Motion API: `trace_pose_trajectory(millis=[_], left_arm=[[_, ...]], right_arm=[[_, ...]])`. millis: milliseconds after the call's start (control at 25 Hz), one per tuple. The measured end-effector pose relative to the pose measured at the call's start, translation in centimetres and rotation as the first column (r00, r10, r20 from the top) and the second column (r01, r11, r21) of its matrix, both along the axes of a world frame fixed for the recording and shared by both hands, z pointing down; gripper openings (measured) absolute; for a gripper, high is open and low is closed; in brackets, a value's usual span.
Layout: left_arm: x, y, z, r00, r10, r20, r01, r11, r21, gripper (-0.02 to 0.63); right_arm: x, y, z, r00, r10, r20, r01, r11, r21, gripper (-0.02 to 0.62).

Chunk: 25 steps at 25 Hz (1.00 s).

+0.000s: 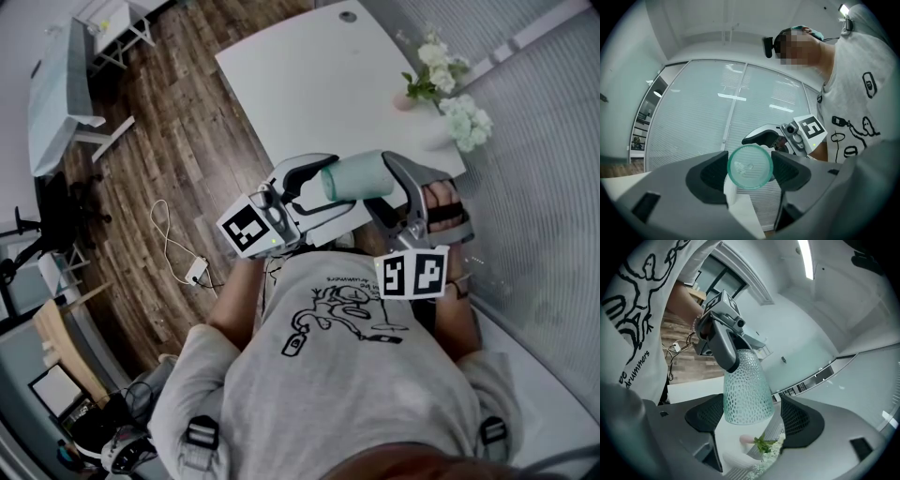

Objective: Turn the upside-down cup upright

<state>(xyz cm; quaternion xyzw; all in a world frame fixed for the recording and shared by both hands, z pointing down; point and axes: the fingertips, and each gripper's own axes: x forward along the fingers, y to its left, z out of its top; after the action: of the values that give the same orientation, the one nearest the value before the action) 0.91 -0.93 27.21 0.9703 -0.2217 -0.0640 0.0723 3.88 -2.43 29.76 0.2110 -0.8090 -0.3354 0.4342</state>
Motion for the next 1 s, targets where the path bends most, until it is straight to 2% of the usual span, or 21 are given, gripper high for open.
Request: trace_pose_trajectory(millis=[320,520,1000], left_arm=[[0.1,-0.1,0.1,1.0,0.003,-0.002,-0.003,1.0,-0.007,0.288],[0.2,0.1,-0.1,1.0,0.009,-0.008,-0.009,1.0,-0.002,0.288],[0.4,0.7,-0.5,1.0,0.009,-0.001,-0.009,1.0,0.011,0.288]], right_arm=[[-0.6,-0.3,1.0,0.997,0.014,-0.081,-0.011,0.999,0.043,0.368],[-0.6,-0.4,1.2,0.995,0.021,-0.098,-0.016,0.999,0.052,0.367],[-0.6,0.1,1.3,0.999,0.054,-0.005,-0.054,0.998,0.012,0.367]])
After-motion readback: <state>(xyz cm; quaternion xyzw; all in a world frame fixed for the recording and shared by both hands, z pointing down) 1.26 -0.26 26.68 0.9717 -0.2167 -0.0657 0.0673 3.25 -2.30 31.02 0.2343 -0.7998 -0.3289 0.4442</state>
